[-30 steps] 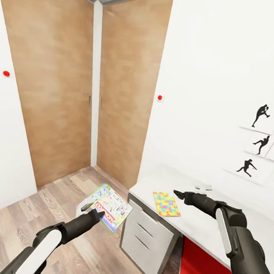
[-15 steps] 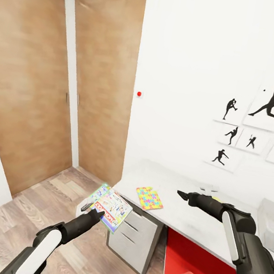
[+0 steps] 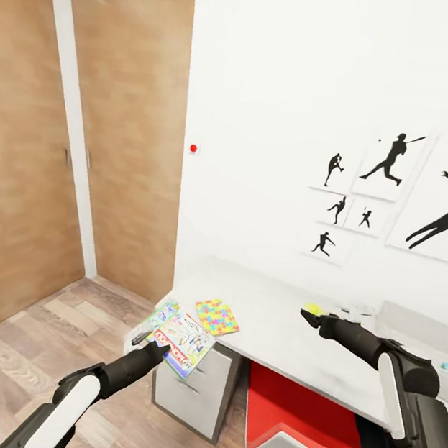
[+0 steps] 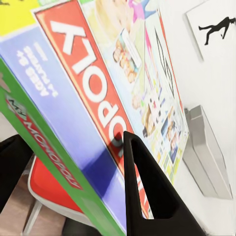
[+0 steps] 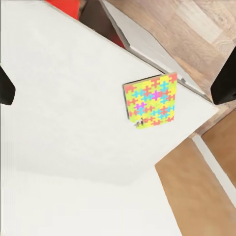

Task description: Put all the toys in the child's room - the three board games (two on the bed and one on the table), the two jigsaw puzzles on the table, and the tennis ball on the table - inside the toy box on the table in the child's room.

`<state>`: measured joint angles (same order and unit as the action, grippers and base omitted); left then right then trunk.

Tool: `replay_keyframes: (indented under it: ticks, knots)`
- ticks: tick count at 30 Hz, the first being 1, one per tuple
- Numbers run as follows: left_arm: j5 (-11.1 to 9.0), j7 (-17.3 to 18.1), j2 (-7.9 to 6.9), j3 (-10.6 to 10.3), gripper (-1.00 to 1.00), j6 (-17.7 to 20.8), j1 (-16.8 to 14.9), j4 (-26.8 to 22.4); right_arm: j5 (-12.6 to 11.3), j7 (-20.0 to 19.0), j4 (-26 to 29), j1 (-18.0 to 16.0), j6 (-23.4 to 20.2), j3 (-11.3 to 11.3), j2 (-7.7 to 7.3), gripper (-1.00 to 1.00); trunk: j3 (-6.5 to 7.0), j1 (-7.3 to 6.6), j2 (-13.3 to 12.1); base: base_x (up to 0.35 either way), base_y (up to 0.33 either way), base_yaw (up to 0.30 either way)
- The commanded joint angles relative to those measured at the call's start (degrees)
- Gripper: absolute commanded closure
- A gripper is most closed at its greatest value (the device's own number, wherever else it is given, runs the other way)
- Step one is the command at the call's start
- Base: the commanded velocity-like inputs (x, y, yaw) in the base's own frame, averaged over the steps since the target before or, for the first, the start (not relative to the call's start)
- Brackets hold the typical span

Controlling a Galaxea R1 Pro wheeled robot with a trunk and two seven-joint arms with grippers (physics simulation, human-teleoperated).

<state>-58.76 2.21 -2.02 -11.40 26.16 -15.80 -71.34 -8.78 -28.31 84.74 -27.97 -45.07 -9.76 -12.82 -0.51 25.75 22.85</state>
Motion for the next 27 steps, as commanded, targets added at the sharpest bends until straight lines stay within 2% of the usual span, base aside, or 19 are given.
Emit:
replay_keyframes:
  ticks: [1,8,14,18,26,27]
  knots:
    - [-0.36,0.09,-0.03,-0.03,1.0,0.15,-0.02,-0.03,-0.38,0.01,0.05,-0.02,-0.41,-0.08,0.01,-1.0,-0.05,0.03,0.07,0.0,0.0,-0.268]
    - [-0.32,0.08,-0.01,-0.08,1.0,0.17,-0.02,-0.03,-0.48,-0.07,4.31,3.48,-0.39,-4.46,0.08,-1.0,-0.08,0.03,0.07,0.0,0.0,-0.15]
    - [-0.31,0.08,-0.01,-0.1,1.0,0.17,-0.02,-0.03,-0.53,-0.8,5.34,4.4,-0.38,-5.86,0.07,-1.0,-0.09,0.03,0.07,0.0,0.0,-0.048]
    - [-0.32,0.18,-0.02,-0.07,1.0,0.25,-0.02,-0.03,-0.51,-2.82,5.73,4.71,-0.37,-6.42,0.07,-1.0,-0.09,0.03,0.07,0.0,0.0,-0.019]
    - [-0.43,0.38,-0.05,-0.06,1.0,0.55,-0.02,-0.03,-0.4,-10.88,6.01,4.96,-0.37,-6.86,0.07,-1.0,-0.09,0.03,0.07,0.0,0.0,-0.007]
    - [-0.43,0.38,-0.05,-0.06,1.0,0.55,-0.02,-0.03,-0.4,-10.88,6.01,4.96,-0.37,-6.86,0.07,-1.0,-0.09,0.03,0.07,0.0,0.0,-0.003]
